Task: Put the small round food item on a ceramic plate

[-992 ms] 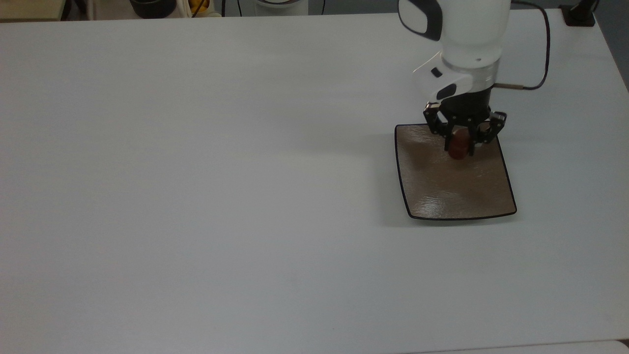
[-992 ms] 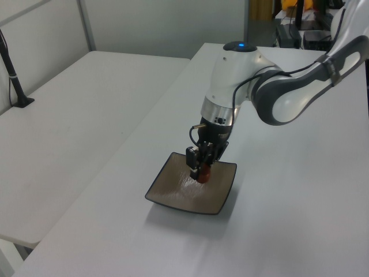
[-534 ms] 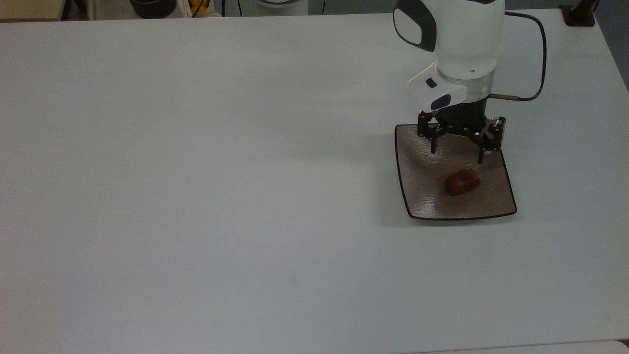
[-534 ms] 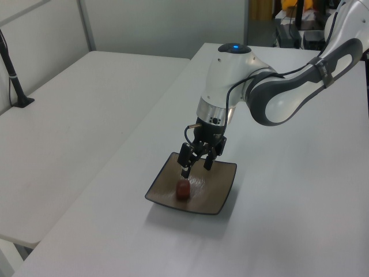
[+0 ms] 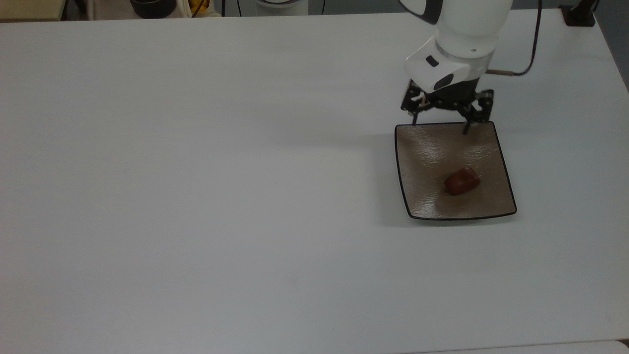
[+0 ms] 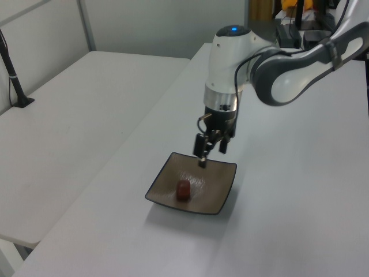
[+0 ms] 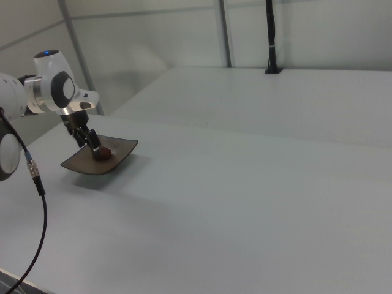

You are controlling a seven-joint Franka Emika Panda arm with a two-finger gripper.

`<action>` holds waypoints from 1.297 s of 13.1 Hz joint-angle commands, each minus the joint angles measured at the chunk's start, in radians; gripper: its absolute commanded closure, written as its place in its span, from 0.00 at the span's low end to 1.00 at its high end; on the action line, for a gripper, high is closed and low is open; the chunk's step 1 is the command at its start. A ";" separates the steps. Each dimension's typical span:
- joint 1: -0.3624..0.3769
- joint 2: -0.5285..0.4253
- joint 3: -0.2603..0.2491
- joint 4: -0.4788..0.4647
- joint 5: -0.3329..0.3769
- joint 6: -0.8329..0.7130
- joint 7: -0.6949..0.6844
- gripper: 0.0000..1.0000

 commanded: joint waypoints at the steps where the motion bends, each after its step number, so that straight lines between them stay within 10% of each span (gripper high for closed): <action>1: -0.022 -0.172 -0.023 -0.182 0.003 -0.175 -0.288 0.00; 6: -0.048 -0.421 -0.213 -0.357 0.073 -0.259 -0.586 0.00; 10: -0.250 -0.550 -0.231 -0.350 0.258 -0.347 -0.698 0.00; 17: -0.263 -0.546 -0.257 -0.345 0.262 -0.327 -0.694 0.00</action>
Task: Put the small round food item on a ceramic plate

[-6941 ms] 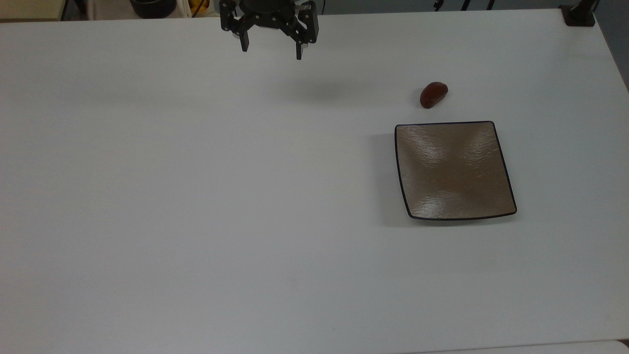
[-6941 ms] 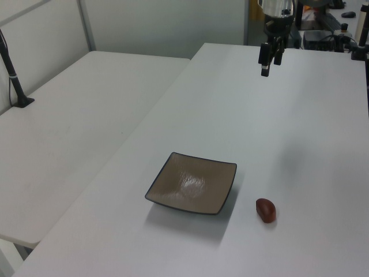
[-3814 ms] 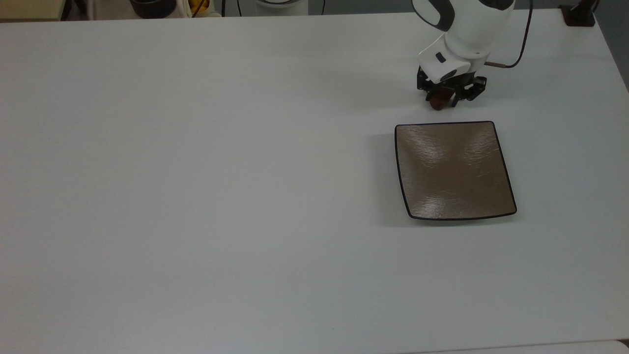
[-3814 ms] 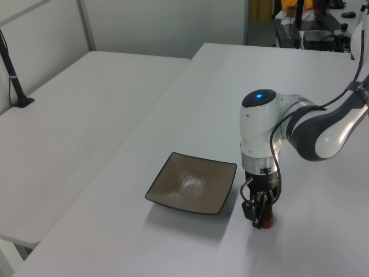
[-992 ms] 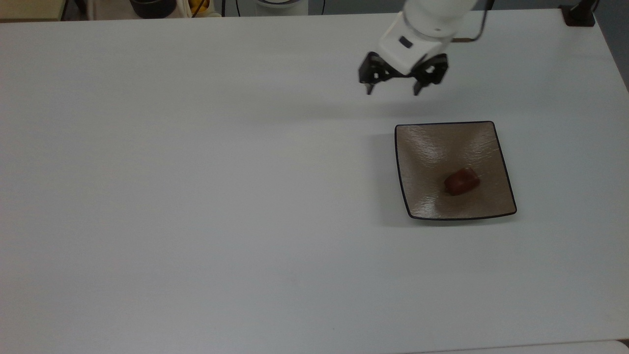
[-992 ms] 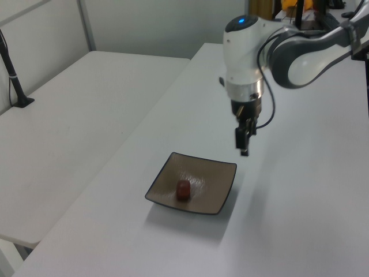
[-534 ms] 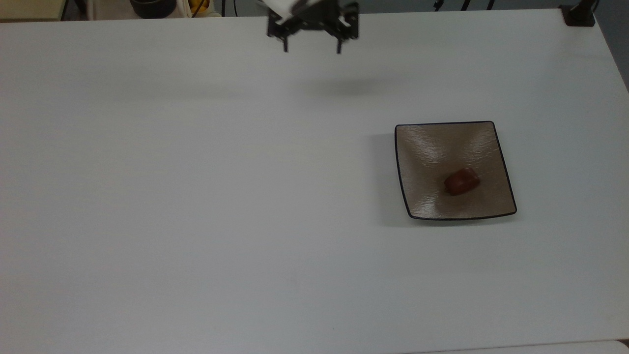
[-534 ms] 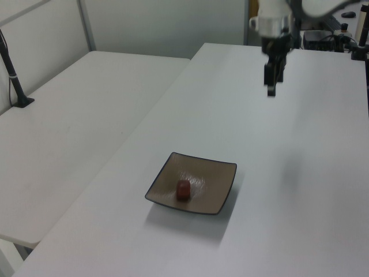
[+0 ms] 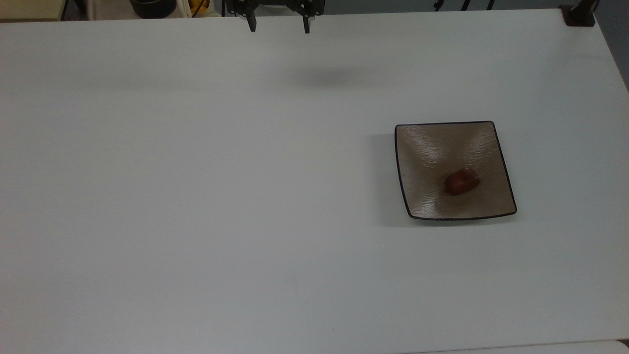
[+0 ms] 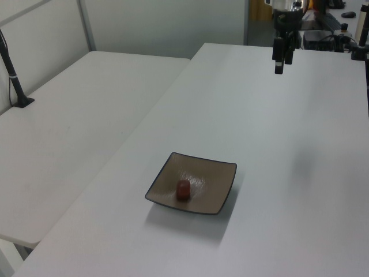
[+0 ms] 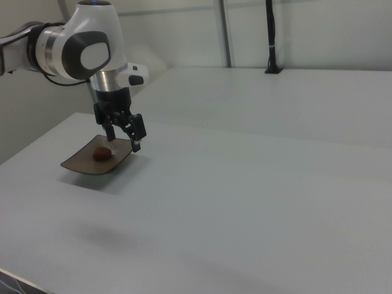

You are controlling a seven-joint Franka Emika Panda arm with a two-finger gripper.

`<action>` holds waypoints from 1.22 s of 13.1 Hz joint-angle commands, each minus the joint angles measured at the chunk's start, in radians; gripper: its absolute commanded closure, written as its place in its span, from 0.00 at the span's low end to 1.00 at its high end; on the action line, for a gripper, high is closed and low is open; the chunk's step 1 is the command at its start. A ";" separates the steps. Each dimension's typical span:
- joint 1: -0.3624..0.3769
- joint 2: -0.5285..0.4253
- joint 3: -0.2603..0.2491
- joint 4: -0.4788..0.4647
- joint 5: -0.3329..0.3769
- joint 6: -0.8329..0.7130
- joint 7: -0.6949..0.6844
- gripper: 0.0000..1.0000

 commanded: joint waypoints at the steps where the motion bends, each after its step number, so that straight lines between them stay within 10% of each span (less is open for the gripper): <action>1: 0.015 -0.006 -0.031 -0.020 0.017 0.036 -0.003 0.00; 16: 0.049 0.058 -0.048 0.045 -0.137 0.053 -0.008 0.00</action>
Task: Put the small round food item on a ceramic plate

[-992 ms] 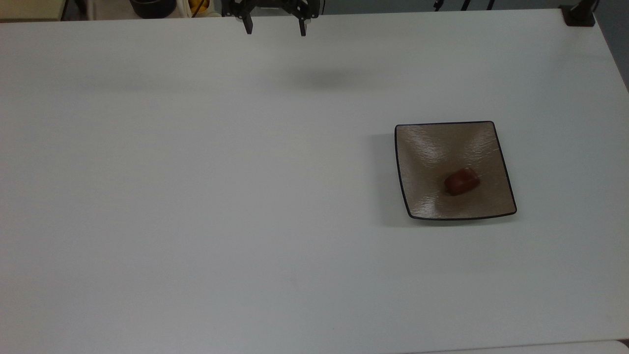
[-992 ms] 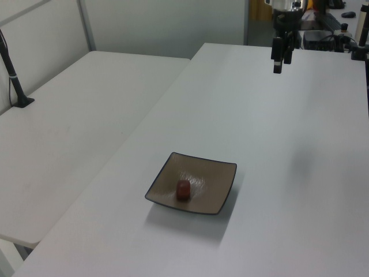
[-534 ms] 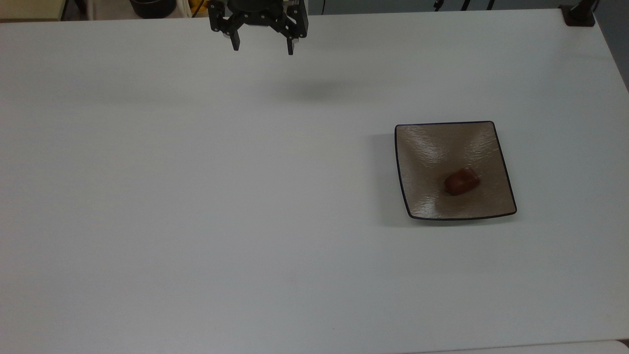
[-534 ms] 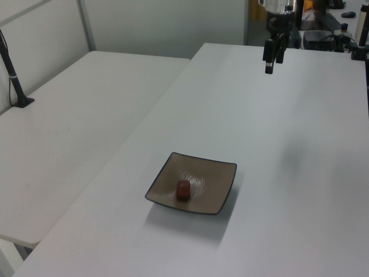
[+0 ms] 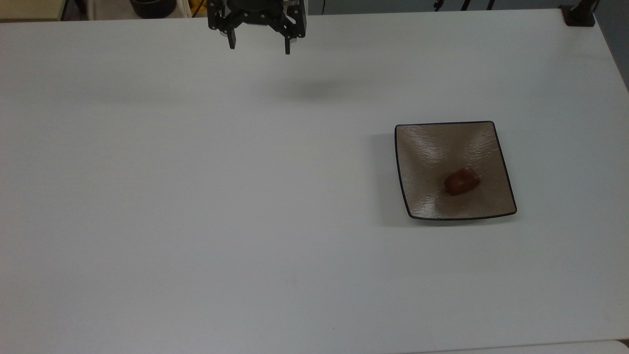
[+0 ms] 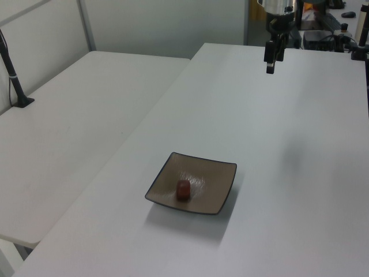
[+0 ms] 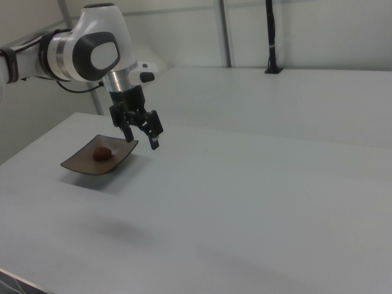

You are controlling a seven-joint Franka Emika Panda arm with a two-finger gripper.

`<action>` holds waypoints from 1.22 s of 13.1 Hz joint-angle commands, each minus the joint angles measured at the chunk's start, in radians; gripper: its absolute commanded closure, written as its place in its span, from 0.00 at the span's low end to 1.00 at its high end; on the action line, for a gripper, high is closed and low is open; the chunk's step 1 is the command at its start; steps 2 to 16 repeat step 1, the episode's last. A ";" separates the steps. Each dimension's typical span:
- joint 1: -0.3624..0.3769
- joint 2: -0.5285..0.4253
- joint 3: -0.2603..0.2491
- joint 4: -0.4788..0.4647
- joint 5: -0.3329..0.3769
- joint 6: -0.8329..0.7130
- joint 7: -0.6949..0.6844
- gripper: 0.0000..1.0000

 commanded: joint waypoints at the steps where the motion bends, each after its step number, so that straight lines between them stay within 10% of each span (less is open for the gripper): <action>1: 0.017 -0.001 -0.007 0.008 -0.013 -0.022 -0.006 0.00; 16: 0.017 -0.001 -0.007 0.008 -0.013 -0.022 -0.006 0.00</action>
